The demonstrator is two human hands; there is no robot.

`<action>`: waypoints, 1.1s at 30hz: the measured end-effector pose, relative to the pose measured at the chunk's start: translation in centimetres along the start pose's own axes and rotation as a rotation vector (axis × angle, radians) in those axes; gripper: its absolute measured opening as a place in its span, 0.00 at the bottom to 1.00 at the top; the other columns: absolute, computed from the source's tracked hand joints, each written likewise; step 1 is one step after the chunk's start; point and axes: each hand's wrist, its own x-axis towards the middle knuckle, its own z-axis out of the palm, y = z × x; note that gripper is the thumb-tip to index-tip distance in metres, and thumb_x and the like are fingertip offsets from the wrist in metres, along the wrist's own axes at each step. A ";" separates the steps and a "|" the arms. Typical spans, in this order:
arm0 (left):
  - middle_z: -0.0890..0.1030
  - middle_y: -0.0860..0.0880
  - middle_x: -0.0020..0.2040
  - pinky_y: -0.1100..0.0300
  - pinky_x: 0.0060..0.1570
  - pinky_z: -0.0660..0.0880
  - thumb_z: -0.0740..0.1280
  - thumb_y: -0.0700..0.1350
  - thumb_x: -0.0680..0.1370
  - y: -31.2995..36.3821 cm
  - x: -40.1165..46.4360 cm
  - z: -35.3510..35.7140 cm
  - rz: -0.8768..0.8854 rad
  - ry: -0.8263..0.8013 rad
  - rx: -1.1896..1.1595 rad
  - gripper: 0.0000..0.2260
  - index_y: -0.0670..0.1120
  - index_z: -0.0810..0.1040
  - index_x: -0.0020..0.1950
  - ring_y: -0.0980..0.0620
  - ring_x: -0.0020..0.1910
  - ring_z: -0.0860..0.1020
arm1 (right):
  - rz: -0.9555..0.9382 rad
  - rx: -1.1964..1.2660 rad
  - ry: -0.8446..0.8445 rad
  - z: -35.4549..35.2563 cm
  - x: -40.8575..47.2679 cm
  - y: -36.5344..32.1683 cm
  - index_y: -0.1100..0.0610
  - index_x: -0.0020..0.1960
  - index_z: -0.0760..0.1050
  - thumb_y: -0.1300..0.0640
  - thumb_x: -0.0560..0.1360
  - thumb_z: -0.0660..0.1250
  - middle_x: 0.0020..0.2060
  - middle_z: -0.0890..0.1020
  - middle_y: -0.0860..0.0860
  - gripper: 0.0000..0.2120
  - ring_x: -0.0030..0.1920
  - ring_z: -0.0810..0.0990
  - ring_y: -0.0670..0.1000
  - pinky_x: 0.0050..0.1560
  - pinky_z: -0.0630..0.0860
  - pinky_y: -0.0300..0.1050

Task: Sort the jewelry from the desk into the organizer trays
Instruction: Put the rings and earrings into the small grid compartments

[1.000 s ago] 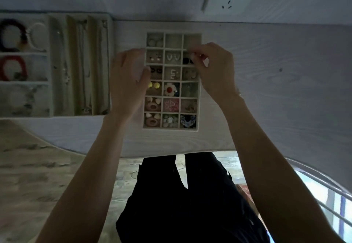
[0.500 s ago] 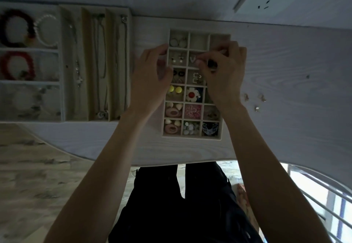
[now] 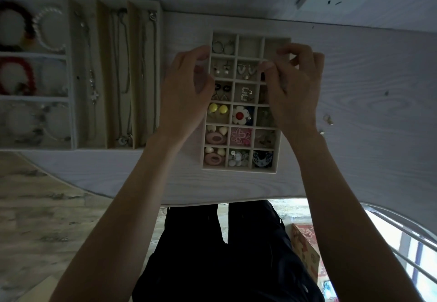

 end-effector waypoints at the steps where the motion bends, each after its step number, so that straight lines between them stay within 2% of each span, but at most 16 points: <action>1: 0.73 0.53 0.59 0.63 0.54 0.74 0.63 0.40 0.78 0.0 0.0 0.0 0.000 0.000 0.003 0.17 0.47 0.71 0.67 0.57 0.52 0.75 | -0.020 -0.008 -0.017 0.0 0.0 0.1 0.58 0.42 0.83 0.53 0.78 0.60 0.52 0.79 0.55 0.16 0.52 0.71 0.55 0.49 0.69 0.47; 5: 0.72 0.54 0.58 0.66 0.52 0.73 0.64 0.40 0.78 -0.1 0.2 0.1 0.008 0.005 0.012 0.17 0.47 0.71 0.67 0.59 0.50 0.75 | -0.051 0.010 -0.093 0.2 0.0 0.2 0.57 0.42 0.84 0.51 0.79 0.58 0.57 0.77 0.53 0.18 0.57 0.68 0.54 0.53 0.67 0.50; 11: 0.71 0.54 0.57 0.70 0.50 0.72 0.64 0.40 0.78 -0.1 0.2 0.2 0.013 0.016 0.017 0.17 0.45 0.72 0.67 0.59 0.50 0.75 | -0.081 -0.057 -0.176 0.3 0.0 0.2 0.54 0.43 0.84 0.48 0.79 0.54 0.60 0.76 0.50 0.21 0.58 0.65 0.52 0.52 0.59 0.42; 19: 0.71 0.55 0.56 0.69 0.50 0.73 0.64 0.39 0.77 -0.1 0.2 0.2 0.012 0.026 0.006 0.17 0.45 0.72 0.67 0.59 0.49 0.75 | -0.094 -0.039 -0.180 0.9 -0.4 0.0 0.57 0.40 0.84 0.49 0.79 0.55 0.62 0.75 0.51 0.22 0.59 0.63 0.51 0.53 0.59 0.43; 25: 0.71 0.54 0.57 0.74 0.50 0.69 0.64 0.39 0.77 -0.2 -0.1 -0.1 0.011 0.018 -0.020 0.17 0.45 0.72 0.66 0.58 0.50 0.74 | -0.048 0.009 -0.171 1.2 -0.9 -0.3 0.58 0.39 0.83 0.50 0.79 0.55 0.62 0.75 0.50 0.22 0.58 0.64 0.49 0.52 0.60 0.43; 30: 0.72 0.54 0.58 0.72 0.50 0.71 0.64 0.41 0.77 -0.4 -0.1 -0.4 0.018 0.025 0.017 0.17 0.46 0.72 0.66 0.58 0.50 0.75 | 0.008 0.070 -0.161 0.5 -0.9 -0.5 0.56 0.44 0.84 0.50 0.79 0.52 0.62 0.75 0.48 0.22 0.58 0.64 0.47 0.54 0.62 0.43; 33: 0.72 0.53 0.58 0.62 0.55 0.73 0.64 0.42 0.77 -0.3 -0.4 -0.3 0.014 0.019 0.036 0.17 0.46 0.72 0.67 0.55 0.53 0.75 | -0.005 0.109 -0.070 -0.9 -1.1 -0.7 0.54 0.48 0.83 0.53 0.80 0.53 0.58 0.76 0.47 0.19 0.58 0.67 0.49 0.55 0.62 0.42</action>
